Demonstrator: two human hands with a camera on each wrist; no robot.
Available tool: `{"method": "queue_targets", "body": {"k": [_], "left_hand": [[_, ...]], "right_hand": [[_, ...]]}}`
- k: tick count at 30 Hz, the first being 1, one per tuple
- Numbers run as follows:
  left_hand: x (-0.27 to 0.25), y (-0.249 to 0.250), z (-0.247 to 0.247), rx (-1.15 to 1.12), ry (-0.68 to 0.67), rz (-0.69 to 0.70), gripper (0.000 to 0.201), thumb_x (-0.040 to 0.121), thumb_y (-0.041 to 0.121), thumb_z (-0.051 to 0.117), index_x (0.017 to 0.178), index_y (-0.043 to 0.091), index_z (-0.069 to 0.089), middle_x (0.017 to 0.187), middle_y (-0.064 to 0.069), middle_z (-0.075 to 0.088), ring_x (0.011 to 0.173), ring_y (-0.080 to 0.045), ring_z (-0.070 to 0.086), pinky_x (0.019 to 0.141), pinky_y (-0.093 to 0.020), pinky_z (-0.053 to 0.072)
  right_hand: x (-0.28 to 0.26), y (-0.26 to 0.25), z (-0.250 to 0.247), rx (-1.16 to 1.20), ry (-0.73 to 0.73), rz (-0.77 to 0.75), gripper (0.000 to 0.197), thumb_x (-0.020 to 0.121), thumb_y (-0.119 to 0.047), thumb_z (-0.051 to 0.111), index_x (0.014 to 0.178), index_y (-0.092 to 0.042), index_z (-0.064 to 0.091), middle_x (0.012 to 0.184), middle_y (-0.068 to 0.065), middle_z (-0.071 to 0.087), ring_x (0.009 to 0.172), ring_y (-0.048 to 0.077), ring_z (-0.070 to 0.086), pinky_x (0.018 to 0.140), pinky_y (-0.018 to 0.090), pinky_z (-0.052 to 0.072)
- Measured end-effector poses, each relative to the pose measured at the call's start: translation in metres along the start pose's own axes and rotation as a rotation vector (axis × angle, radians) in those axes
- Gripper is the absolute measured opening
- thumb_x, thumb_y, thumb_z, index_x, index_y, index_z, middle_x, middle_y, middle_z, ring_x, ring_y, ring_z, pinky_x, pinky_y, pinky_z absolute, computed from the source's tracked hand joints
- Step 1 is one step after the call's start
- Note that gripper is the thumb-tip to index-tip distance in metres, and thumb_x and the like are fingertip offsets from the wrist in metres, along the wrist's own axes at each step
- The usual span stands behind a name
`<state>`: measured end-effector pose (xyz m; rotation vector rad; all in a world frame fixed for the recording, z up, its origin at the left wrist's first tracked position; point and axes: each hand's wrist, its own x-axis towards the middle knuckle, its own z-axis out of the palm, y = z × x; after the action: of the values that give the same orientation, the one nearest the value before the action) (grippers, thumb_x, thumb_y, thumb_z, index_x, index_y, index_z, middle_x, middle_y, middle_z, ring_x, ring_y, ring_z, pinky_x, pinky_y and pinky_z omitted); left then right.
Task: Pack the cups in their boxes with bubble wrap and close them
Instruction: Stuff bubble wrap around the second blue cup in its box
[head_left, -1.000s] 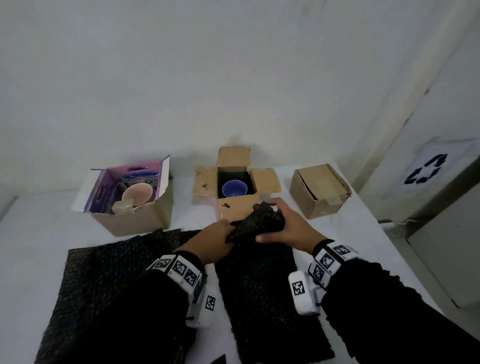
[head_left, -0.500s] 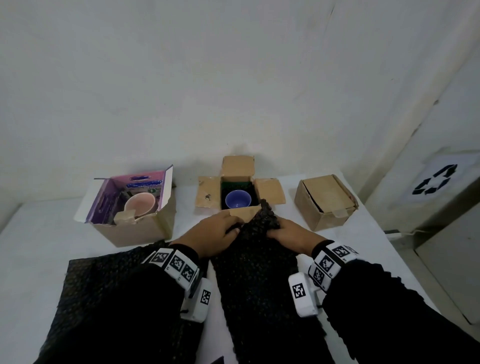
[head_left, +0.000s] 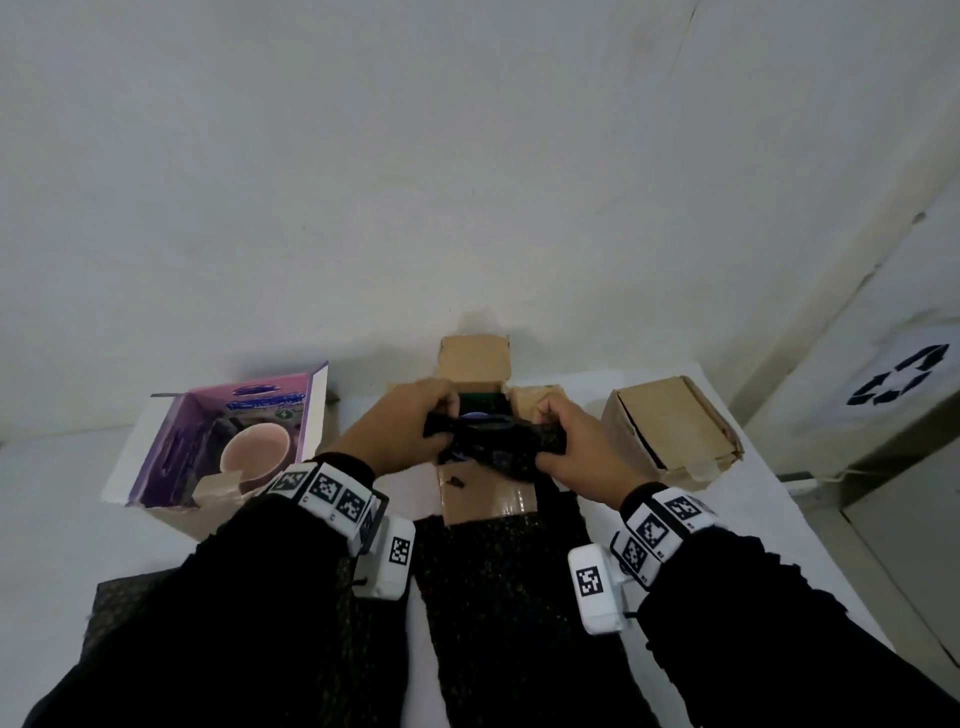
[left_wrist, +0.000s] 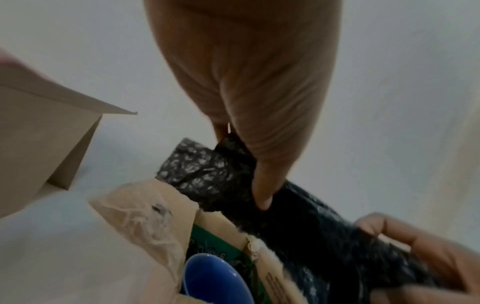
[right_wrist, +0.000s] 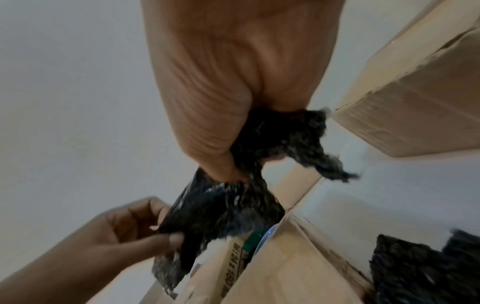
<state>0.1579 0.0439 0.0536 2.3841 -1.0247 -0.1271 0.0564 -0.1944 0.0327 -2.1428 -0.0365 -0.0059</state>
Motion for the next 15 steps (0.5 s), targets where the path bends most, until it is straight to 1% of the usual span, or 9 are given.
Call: {"method": "queue_targets", "body": {"k": [2,3,5,7,9,10,12,13,15], "left_hand": [[0.014,-0.004,-0.003,0.26,0.187,0.008,0.022,0.065,0.017,0.073,0.076,0.028,0.057,0.088,0.004,0.053,0.08,-0.019,0.049,0.068,-0.035,0.042],[0.022,-0.005,-0.002,0.322,0.264,-0.014,0.018,0.066,0.018,0.073,0.076,0.024,0.06,0.088,0.002,0.052,0.079,-0.021,0.049,0.066,-0.035,0.043],[0.039,-0.007,0.005,0.279,0.336,-0.078,0.014,0.072,0.011,0.069,0.08,0.019,0.06,0.083,0.003,0.05,0.071,-0.021,0.05,0.059,-0.035,0.045],[0.054,-0.013,0.017,0.209,0.301,-0.132,0.014,0.076,0.006,0.063,0.082,0.018,0.058,0.082,0.006,0.047,0.068,-0.02,0.051,0.058,-0.037,0.048],[0.065,-0.021,0.03,0.198,0.207,-0.167,0.013,0.079,0.007,0.062,0.085,0.019,0.058,0.087,0.006,0.05,0.074,-0.021,0.054,0.064,-0.036,0.048],[0.068,-0.023,0.036,0.203,0.15,-0.182,0.012,0.082,0.008,0.061,0.087,0.018,0.059,0.09,0.004,0.053,0.078,-0.022,0.055,0.067,-0.034,0.047],[0.071,-0.026,0.046,0.253,0.039,-0.187,0.01,0.087,0.011,0.058,0.092,0.019,0.06,0.097,0.0,0.056,0.084,-0.022,0.057,0.07,-0.031,0.046],[0.072,-0.027,0.05,0.305,-0.015,-0.179,0.01,0.089,0.013,0.055,0.094,0.021,0.06,0.1,0.0,0.057,0.085,-0.022,0.058,0.072,-0.032,0.047],[0.072,-0.028,0.057,0.431,-0.107,-0.112,0.015,0.092,0.018,0.052,0.103,0.021,0.063,0.11,-0.001,0.058,0.091,-0.02,0.059,0.078,-0.032,0.05]], "right_hand": [[0.008,-0.004,0.0,-0.112,0.148,-0.034,0.034,0.072,0.0,0.066,0.098,-0.018,0.052,0.095,-0.004,0.048,0.077,0.002,0.048,0.063,0.009,0.034],[0.013,-0.006,0.001,-0.162,0.21,-0.044,0.034,0.072,0.0,0.066,0.099,-0.017,0.053,0.097,-0.004,0.046,0.074,0.001,0.047,0.061,0.006,0.033],[0.024,-0.005,0.009,-0.23,0.298,-0.076,0.036,0.072,0.001,0.065,0.099,-0.019,0.052,0.101,-0.004,0.044,0.07,0.008,0.049,0.057,0.005,0.034],[0.035,0.002,0.019,-0.297,0.349,-0.106,0.038,0.07,0.002,0.065,0.098,-0.022,0.052,0.101,-0.005,0.041,0.074,0.014,0.05,0.056,0.012,0.037],[0.043,0.009,0.028,-0.36,0.347,-0.114,0.039,0.067,0.002,0.064,0.096,-0.022,0.053,0.099,-0.004,0.04,0.079,0.017,0.049,0.056,0.026,0.045],[0.046,0.012,0.031,-0.388,0.333,-0.116,0.038,0.067,0.002,0.063,0.095,-0.021,0.054,0.099,-0.003,0.041,0.081,0.018,0.049,0.056,0.032,0.047],[0.051,0.018,0.037,-0.455,0.285,-0.11,0.035,0.067,0.0,0.062,0.095,-0.02,0.056,0.099,-0.001,0.043,0.086,0.022,0.049,0.057,0.036,0.05],[0.052,0.02,0.038,-0.493,0.255,-0.108,0.033,0.068,-0.002,0.063,0.095,-0.02,0.057,0.099,0.0,0.045,0.088,0.024,0.049,0.057,0.036,0.05],[0.055,0.02,0.041,-0.584,0.216,-0.135,0.023,0.07,-0.009,0.061,0.091,-0.017,0.061,0.098,0.003,0.051,0.088,0.025,0.049,0.061,0.037,0.049]]}}
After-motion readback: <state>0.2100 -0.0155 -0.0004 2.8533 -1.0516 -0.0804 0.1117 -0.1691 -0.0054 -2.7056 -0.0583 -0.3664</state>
